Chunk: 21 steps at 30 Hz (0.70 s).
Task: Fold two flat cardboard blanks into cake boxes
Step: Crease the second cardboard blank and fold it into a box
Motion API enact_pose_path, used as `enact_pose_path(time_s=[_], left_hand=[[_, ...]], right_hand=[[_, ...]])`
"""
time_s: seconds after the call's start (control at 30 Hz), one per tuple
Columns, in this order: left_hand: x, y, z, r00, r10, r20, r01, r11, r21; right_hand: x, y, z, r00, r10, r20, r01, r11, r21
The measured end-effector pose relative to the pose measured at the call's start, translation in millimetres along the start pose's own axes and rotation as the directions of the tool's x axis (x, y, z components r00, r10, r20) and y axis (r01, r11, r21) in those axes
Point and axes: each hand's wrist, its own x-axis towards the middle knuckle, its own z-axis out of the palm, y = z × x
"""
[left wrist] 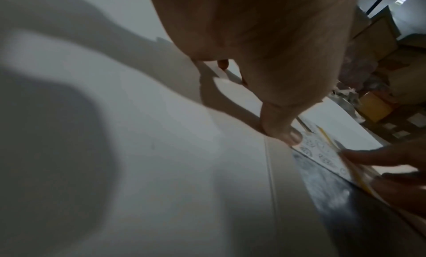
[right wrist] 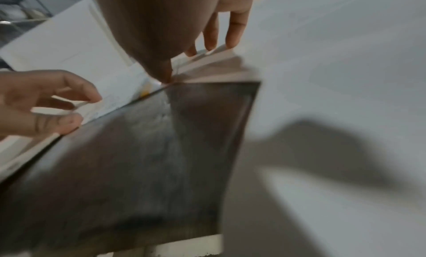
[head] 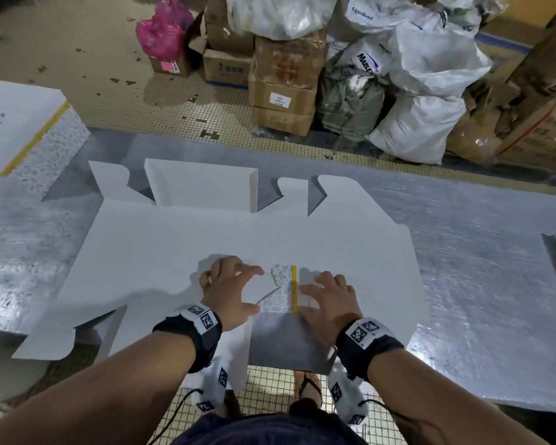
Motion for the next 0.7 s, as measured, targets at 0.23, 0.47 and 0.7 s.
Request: enact_pose_path(time_s=[0.23, 0.47, 0.7], left_hand=[[-3.0, 1.7, 13.1, 0.978, 0.124, 0.17, -0.133, 0.99, 0.046], [-0.3, 11.9, 6.3, 0.985, 0.041, 0.17, -0.032, 0.998, -0.056], [1.2, 15.5, 7.6, 0.994, -0.019, 0.107, 0.023, 0.999, -0.034]], right_hand=[[15.9, 28.1, 15.3, 0.984, -0.177, 0.027, 0.174, 0.98, 0.095], [16.5, 33.8, 23.4, 0.973, -0.218, 0.076, 0.221, 0.975, -0.026], [17.9, 37.5, 25.4, 0.969, -0.233, 0.088, 0.235, 0.972, -0.016]])
